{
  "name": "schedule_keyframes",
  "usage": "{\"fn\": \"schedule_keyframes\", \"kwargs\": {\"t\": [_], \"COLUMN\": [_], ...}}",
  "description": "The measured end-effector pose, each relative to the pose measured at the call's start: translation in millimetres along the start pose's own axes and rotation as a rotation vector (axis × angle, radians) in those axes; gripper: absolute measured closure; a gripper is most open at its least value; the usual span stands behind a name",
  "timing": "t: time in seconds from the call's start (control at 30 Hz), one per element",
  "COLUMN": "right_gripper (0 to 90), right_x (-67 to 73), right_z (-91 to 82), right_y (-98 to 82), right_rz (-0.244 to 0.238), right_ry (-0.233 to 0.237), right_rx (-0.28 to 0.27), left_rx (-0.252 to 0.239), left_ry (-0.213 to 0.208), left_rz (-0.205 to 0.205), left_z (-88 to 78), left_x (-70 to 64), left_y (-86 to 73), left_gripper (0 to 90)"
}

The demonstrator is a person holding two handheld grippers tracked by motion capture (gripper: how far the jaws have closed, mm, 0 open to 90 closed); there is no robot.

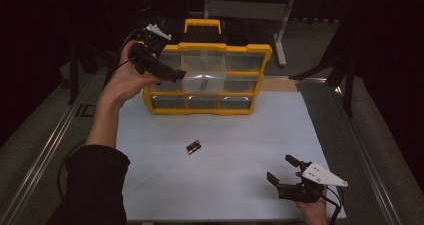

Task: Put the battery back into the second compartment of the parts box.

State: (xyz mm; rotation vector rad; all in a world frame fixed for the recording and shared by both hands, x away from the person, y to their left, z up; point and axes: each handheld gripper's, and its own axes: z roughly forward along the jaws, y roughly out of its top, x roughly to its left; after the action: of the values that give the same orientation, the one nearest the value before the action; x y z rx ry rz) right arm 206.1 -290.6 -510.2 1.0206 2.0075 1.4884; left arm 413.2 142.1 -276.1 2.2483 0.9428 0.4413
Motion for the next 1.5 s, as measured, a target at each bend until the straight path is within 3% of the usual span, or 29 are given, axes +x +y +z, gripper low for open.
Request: {"fn": "schedule_keyframes", "kwargs": {"t": [0.27, 0.63, 0.83, 1.0, 1.5], "right_gripper": [8.4, 8.4, 8.4, 8.4, 8.4], "right_x": [0.2, 0.6, 1.2, 1.0, 1.8], "right_z": [0.0, -0.1, 0.3, 0.1, 1.0], "right_y": [-0.2, -0.3, -0.3, -0.4, -0.6], "right_rz": [0.002, 0.0, -0.001, 0.0, -0.003], "right_ry": [-0.001, 0.002, 0.004, 0.006, 0.011], "right_rx": [-0.001, 0.0, 0.003, 0.003, 0.006], "left_rx": [0.0, 0.017, 0.02, 0.052, 0.047], "left_ry": [-0.019, -0.052, -0.057, -0.065, -0.105], "left_rz": [-0.005, 0.011, 0.02, 0.059, 0.069], "left_z": [6.0, 31.2, 39.6, 56.4, 82.4], "left_x": [0.5, -10.7, -15.2, -24.1, -36.6], "left_y": [-21.6, -60.4, -69.3, -83.7, -103.7], "left_gripper": [0.1, 0.1, 0.1, 0.1, 0.1]}}
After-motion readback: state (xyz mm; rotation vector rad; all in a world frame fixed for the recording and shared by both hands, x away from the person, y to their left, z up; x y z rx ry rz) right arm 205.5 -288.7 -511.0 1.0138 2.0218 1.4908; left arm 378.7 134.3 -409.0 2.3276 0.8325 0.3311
